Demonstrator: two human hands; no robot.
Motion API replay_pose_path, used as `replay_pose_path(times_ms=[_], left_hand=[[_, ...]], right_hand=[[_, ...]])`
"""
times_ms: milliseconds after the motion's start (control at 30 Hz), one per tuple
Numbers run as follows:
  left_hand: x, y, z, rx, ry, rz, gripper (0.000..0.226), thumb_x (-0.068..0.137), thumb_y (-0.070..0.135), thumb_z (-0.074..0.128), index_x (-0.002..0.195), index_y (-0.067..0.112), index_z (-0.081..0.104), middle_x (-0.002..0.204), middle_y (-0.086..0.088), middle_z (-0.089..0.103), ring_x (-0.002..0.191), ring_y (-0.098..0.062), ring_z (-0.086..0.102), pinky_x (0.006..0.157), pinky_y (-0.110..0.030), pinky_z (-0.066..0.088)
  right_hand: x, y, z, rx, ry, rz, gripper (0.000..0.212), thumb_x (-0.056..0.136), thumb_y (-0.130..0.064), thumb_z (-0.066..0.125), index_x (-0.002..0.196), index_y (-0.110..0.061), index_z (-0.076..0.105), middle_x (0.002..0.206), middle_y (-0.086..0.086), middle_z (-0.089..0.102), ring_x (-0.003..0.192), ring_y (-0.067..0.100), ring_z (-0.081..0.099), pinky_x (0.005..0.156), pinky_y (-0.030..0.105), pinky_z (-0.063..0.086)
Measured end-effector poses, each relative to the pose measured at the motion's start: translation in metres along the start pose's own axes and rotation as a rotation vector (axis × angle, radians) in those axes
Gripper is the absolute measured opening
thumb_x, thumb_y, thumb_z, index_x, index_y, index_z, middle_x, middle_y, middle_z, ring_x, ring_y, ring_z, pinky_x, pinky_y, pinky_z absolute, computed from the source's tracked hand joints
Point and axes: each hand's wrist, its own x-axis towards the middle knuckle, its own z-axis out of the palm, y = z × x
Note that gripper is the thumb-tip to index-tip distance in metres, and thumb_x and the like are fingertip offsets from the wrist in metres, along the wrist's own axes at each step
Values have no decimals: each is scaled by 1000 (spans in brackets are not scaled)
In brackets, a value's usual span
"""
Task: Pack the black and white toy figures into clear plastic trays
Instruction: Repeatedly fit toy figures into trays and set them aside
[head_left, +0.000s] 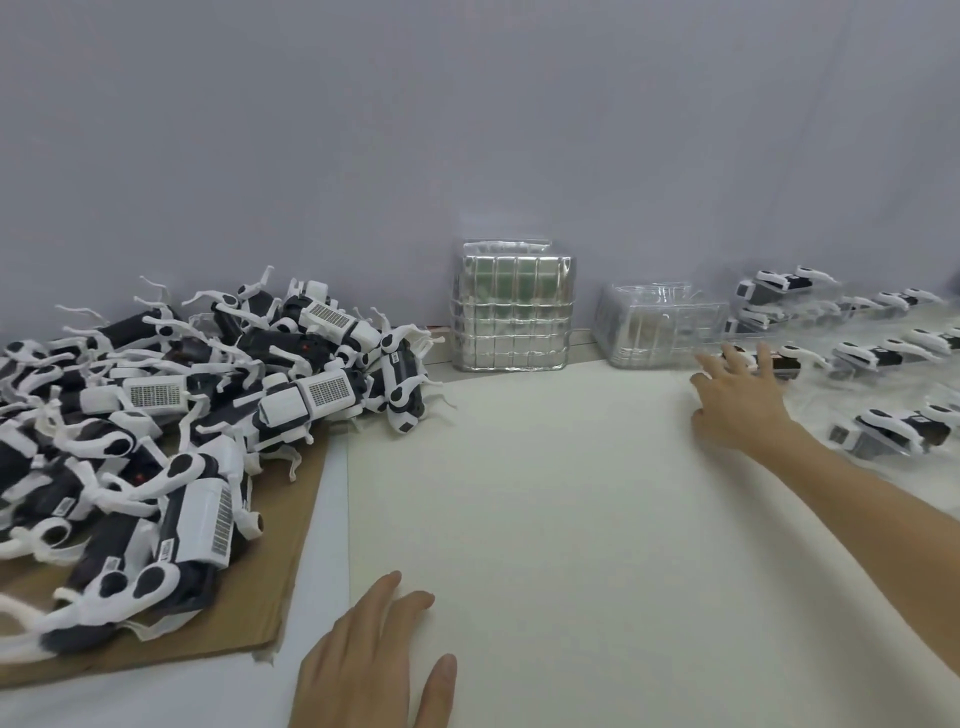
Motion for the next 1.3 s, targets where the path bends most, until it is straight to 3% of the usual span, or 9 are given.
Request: replay_pose_path(times_ms=[267,433,567,667,700,767,967,1133,1300], left_hand=[[3,0,13,62,21,4,53,58,50,38,67,15,78,85,-8,77,66,-22,75,49,-43,57],[7,-3,20,59,72,13,50,62,51,41,59,17,76,81,-5,77,63,-19,74,54,-38,58],[11,-2,23,15,105,26,55,78,51,32,54,24,74,75,-1,76,59,-14,72,53,-32,56],[15,-9,22,-21,161,81,41,90,46,19,79,35,57,74,3,76,58,-8,71,53,-25,55],[17,-14,22,-19,210,86,21,82,46,29,82,32,45,72,4,75,56,-6,69,52,-22,54],[19,-14,25,-62,138,61,36,52,49,48,80,29,37,70,5,74,53,-5,67,52,-20,52],[18,-16,34,-14,198,3,21,51,43,48,45,30,64,69,4,74,55,-7,68,50,-28,53],[13,-9,32,-6,206,-26,27,34,50,59,48,28,67,72,2,75,59,-11,71,58,-31,55],[2,-8,24,-21,59,-13,46,53,56,37,59,28,73,82,5,75,68,-10,72,69,-23,43]], right_hand=[[25,-67,-96,736,273,-142,48,92,-23,62,138,-17,51,143,6,50,124,33,51,100,43,40],[78,-116,-160,648,452,-296,57,95,-22,58,148,-15,37,147,7,46,130,30,47,102,44,36],[121,-140,-184,597,337,-256,56,95,-19,54,148,-14,36,148,10,44,133,31,43,105,46,32],[140,-146,-187,505,202,-228,48,91,-8,47,138,-18,51,134,12,55,122,34,53,100,44,36],[144,-145,-189,508,196,-230,45,90,-6,48,133,-19,55,131,12,57,117,34,56,98,43,38],[150,-142,-190,547,278,-222,39,91,-3,50,126,-17,61,125,12,61,112,33,58,97,42,37],[137,-132,-183,633,615,-167,44,86,9,50,123,-12,61,116,13,62,107,35,58,92,42,31],[105,-109,-199,648,835,-149,33,93,3,51,121,-10,62,115,14,61,107,36,55,98,44,30],[44,-101,-215,929,841,-225,32,95,-6,56,126,-11,61,112,13,60,107,33,54,95,43,37]])
